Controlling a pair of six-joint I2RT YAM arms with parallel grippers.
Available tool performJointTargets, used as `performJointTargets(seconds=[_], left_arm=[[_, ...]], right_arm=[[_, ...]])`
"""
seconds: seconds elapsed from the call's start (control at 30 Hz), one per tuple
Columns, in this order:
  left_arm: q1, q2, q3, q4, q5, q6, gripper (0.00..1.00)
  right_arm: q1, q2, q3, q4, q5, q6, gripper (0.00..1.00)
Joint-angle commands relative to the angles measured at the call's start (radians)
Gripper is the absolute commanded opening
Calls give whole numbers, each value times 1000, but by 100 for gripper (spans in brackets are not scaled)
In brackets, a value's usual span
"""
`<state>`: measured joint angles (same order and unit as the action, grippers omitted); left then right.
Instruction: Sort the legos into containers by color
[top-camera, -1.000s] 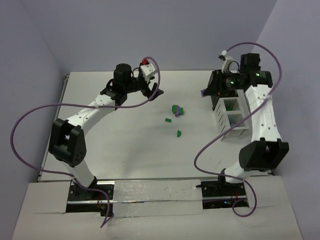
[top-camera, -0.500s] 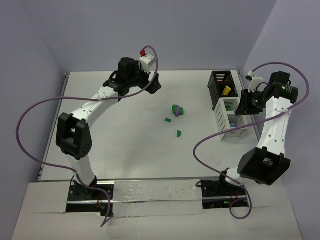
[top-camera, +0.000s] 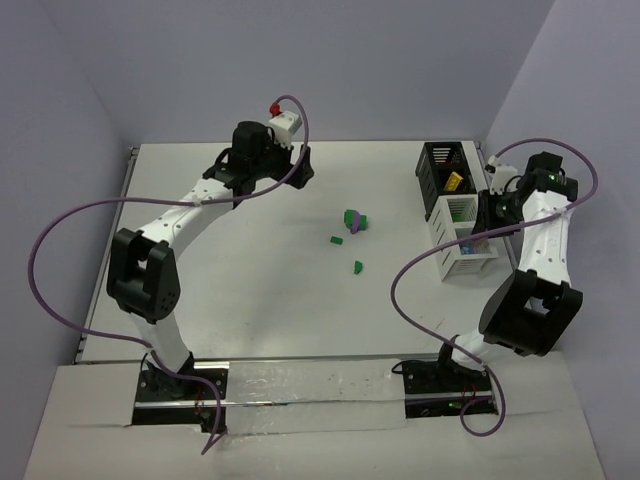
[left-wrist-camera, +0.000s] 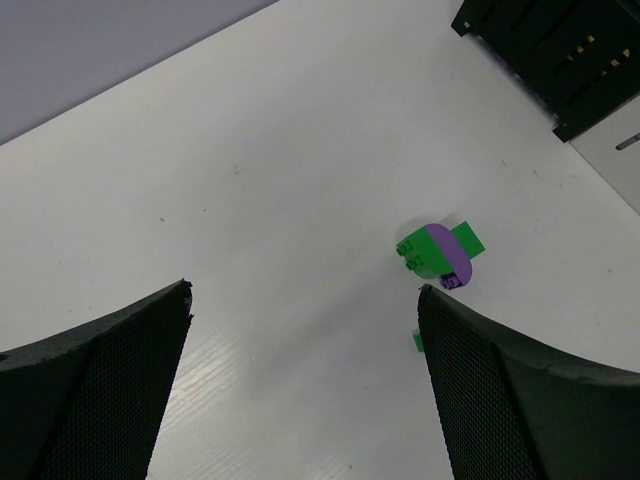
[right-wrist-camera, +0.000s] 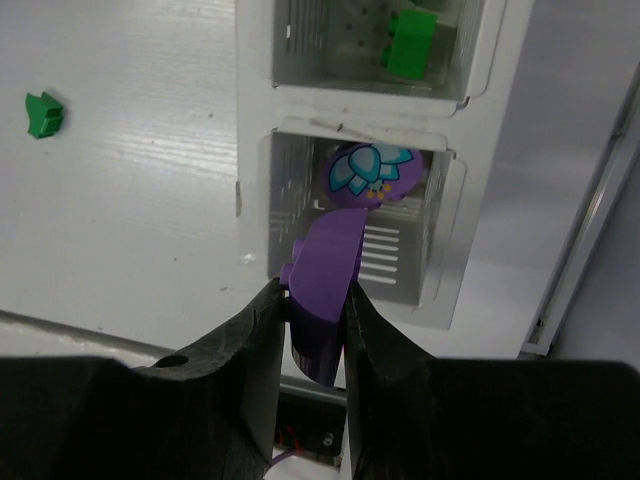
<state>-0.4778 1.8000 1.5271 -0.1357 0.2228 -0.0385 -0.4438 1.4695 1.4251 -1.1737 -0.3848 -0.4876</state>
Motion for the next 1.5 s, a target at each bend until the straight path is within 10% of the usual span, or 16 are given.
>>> performJointTargets(seconds=[0.0,0.1,0.27,0.4,0.63,0.8,1.1,1.47], left_arm=[[4,-63,-15,40,-58,9,99],[3,-59,-17,21,-75,16,99],[3,-69,-41,24,-60,28,99],[2,-70,-59,24,-37,64,99],[4,-52,-64,0,77,105,96],[2,37,-58,-74,466,384,96],[24,139,52,-33,690,382,95],[87,-11,-57,-43,724,301,94]], right_arm=[[-1,18,-14,119,16,28,2],[-1,35,-30,160,18,33,8],[-1,61,-39,161,19,24,54],[1,48,-46,144,26,11,71],[1,-11,11,67,-29,-12,80],[76,-34,90,18,-128,-6,96],[444,67,198,152,-121,-9,96],[653,460,352,201,-201,-473,82]])
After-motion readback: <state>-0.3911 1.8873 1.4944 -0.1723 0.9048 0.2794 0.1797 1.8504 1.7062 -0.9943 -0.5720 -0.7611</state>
